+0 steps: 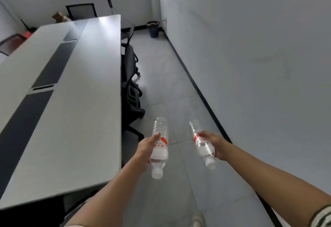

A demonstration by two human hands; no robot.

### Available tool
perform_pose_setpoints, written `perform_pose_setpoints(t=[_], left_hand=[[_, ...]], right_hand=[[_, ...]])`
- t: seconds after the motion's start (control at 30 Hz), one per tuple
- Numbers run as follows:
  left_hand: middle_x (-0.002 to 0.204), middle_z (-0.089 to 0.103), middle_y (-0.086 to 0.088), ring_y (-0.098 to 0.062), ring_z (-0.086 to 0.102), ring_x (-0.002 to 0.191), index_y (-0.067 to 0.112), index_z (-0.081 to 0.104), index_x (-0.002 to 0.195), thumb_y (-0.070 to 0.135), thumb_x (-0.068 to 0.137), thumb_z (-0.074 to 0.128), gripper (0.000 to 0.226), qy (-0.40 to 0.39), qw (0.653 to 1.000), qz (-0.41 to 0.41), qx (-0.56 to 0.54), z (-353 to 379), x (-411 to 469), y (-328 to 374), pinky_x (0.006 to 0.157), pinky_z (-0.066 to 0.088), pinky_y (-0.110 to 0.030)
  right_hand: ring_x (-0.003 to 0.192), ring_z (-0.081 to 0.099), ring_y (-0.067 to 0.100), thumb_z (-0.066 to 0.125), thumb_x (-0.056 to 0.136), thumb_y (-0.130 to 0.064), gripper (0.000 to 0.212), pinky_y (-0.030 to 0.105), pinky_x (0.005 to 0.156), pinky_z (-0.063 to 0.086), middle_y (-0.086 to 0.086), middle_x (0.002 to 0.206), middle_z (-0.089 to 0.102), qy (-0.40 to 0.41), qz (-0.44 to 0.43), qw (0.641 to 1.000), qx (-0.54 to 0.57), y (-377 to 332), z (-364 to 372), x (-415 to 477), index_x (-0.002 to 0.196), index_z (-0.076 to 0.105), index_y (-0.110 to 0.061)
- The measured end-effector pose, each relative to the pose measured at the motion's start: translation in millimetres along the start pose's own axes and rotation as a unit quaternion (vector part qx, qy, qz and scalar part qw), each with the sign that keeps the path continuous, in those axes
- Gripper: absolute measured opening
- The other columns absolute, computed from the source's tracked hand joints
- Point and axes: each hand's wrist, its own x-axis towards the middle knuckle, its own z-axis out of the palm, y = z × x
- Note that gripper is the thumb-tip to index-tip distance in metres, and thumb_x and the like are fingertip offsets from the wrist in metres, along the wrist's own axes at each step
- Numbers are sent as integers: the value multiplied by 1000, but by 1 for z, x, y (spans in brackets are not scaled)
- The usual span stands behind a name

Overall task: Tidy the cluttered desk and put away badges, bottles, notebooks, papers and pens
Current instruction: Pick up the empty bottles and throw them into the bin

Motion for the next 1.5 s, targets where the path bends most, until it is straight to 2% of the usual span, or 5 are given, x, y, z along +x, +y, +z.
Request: perform_pose_setpoints(t=[0.3,0.63,0.87,1.23,1.5], left_hand=[[97,70,-21,-36,68,80,2,62,111,43,75,78,57,0,1000,-1,-19,25,164,131,76,57,-52],[93,69,-18,-30,68,74,3,64,107,41,84,71,45,-29,999,20,37,47,368,331,58,56,-38],[87,66,-17,-31,65,72,6,63,100,38,88,67,35,-59,996,7,73,104,502,440,67,59,-49],[97,69,-19,-32,66,80,6,65,106,44,84,69,44,19,999,4,49,174,741,622,63,57,-43],[95,70,-18,-34,67,80,7,64,102,42,80,74,43,84,996,-6,-16,164,887,721,64,56,-44]], right_hand=[[68,68,27,78,77,-29,54,33,57,54,17,95,70,-31,4,999,-34,-157,32,153,119,64,2],[72,67,30,78,78,-28,52,39,66,55,18,92,70,1,-30,999,-25,-353,57,330,118,63,1],[70,68,29,79,77,-27,51,37,62,55,18,91,70,20,-30,999,1,-464,44,445,116,65,2],[58,66,25,75,81,-20,40,28,48,52,20,90,70,1,-40,997,-66,-713,45,684,112,67,5],[70,67,28,76,80,-26,39,34,62,54,17,92,72,-71,-11,990,-118,-841,102,837,109,70,0]])
